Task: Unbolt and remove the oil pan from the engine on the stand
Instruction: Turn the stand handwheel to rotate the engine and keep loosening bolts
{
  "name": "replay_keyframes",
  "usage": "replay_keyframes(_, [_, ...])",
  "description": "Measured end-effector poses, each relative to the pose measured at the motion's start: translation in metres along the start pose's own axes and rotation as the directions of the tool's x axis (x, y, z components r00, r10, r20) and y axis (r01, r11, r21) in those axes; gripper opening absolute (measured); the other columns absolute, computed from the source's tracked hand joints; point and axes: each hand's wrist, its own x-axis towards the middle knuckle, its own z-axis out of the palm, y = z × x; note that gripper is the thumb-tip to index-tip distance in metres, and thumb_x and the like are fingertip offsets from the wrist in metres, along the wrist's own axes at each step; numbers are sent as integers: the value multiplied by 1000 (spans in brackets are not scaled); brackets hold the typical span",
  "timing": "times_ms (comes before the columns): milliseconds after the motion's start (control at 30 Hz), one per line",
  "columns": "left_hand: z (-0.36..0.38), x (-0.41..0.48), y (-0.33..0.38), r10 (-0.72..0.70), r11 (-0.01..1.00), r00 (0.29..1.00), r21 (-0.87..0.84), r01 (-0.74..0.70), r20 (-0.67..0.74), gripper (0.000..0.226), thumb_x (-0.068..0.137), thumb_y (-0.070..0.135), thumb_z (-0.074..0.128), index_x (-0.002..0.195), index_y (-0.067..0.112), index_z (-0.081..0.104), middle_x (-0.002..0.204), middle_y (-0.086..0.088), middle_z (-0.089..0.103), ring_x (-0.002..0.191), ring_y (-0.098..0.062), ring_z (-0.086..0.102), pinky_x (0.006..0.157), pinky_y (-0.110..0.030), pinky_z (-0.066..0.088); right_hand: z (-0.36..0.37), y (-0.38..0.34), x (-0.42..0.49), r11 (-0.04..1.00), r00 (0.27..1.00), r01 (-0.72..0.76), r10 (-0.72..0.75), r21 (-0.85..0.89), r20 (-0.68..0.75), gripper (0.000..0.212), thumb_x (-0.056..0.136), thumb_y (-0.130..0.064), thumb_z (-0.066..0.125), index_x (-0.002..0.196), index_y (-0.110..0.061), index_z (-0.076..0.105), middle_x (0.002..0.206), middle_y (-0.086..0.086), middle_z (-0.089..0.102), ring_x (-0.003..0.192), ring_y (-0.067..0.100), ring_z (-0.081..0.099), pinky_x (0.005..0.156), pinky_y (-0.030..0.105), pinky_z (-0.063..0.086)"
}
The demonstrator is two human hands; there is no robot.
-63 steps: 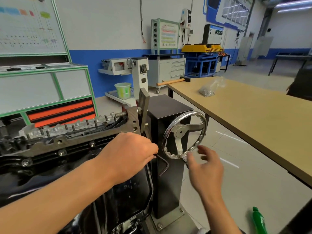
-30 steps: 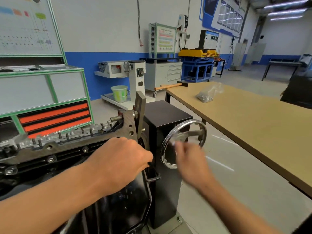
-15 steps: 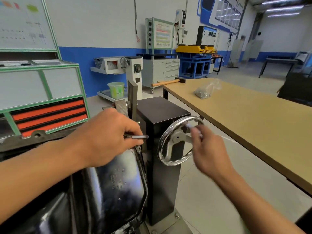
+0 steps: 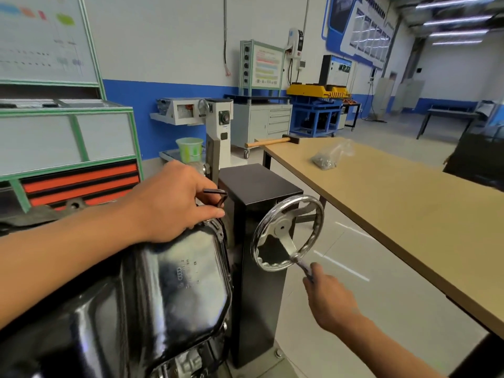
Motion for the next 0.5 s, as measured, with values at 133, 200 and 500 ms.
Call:
replay_keyframes(133, [2,-2,2,-22,1000,1000,-11,22,0,12,82,27,80,72,23,76,58,11,68,53,-7,62,58,-30,53,25,-23,-21,987,998,58,-57,147,-11,15,105,-45,34,101,-31,31,88,0,57,69,22,47,63,35,37])
replay_keyframes(200, [2,-2,2,-32,999,999,-3,32,11,11,82,27,80,72,24,75,58,9,68,51,-8,62,59,-34,55,25,-27,-23,981,1000,18,-19,192,2,17,105,-45,33,105,-28,34,94,3,60,80,29,55,67,37,41])
replay_keyframes(500, [-4,6,-3,-27,997,996,-73,34,90,11,80,27,82,74,22,75,60,2,69,47,-11,59,52,-26,48,-63,-87,-44,952,885,221,-104,213,-454,50,88,-50,61,134,-29,53,123,-10,60,112,11,58,89,22,49])
